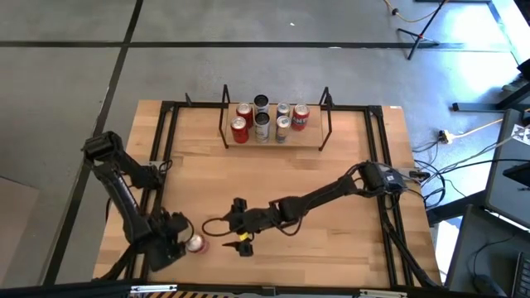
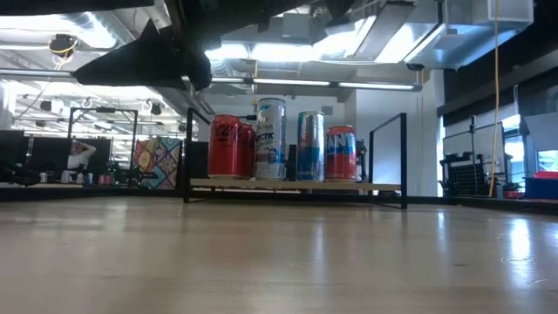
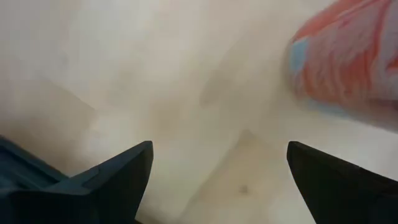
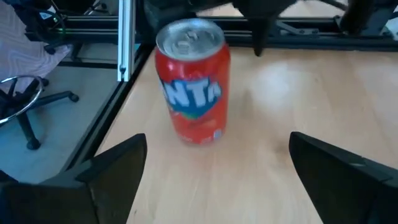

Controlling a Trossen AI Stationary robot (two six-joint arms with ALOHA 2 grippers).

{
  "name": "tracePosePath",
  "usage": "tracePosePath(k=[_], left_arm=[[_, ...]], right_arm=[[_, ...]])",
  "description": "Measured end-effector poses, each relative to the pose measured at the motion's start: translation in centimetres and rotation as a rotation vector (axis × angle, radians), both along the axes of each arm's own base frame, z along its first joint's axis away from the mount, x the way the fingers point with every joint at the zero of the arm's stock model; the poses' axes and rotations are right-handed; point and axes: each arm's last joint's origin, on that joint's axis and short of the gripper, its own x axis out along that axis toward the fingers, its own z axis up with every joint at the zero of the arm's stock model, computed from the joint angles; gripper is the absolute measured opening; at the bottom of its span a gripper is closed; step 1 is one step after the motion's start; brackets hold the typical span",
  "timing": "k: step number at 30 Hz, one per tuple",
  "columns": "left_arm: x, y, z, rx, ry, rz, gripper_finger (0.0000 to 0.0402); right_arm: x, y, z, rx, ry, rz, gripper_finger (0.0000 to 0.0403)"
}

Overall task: Place canned beverage on shelf
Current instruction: Put the orange soda can on the shelf and align it with the other orange soda can

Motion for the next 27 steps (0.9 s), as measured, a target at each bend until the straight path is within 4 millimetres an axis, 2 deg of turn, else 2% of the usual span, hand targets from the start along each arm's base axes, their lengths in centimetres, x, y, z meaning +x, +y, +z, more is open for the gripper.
tracePosePath(k=[8,11,17,21,24,27], left_arm=[[2.0,0.5,0.1,0.043,-0.149,-0.048,0.0365],[1.9,0.8,0.5,0.045,-0.131,-0.090,0.0365],[0.7,1.2,4.7,-0.094,-0.195,-0.158,0.0365],[-0.6,-0.1,6.0,-0.194,-0.335,-0.192,0.0365],[-1.3,-1.2,5.8,-0.179,-0.443,-0.183,0.0365],[-1.3,-1.9,4.5,-0.140,-0.467,-0.158,0.0365]], right_arm=[[0.6,-1.3,0.3,-0.005,-0.034,-0.009,0.0379],[0.6,-1.6,0.2,-0.007,-0.025,-0.012,0.0379],[0.8,-1.6,0.6,0.037,-0.020,0.005,0.0379],[1.3,-1.5,2.3,0.082,-0.069,0.022,0.0379],[1.5,-1.4,2.9,0.073,-0.090,0.028,0.0379],[1.9,-1.3,3.1,0.072,-0.100,0.021,0.0379]])
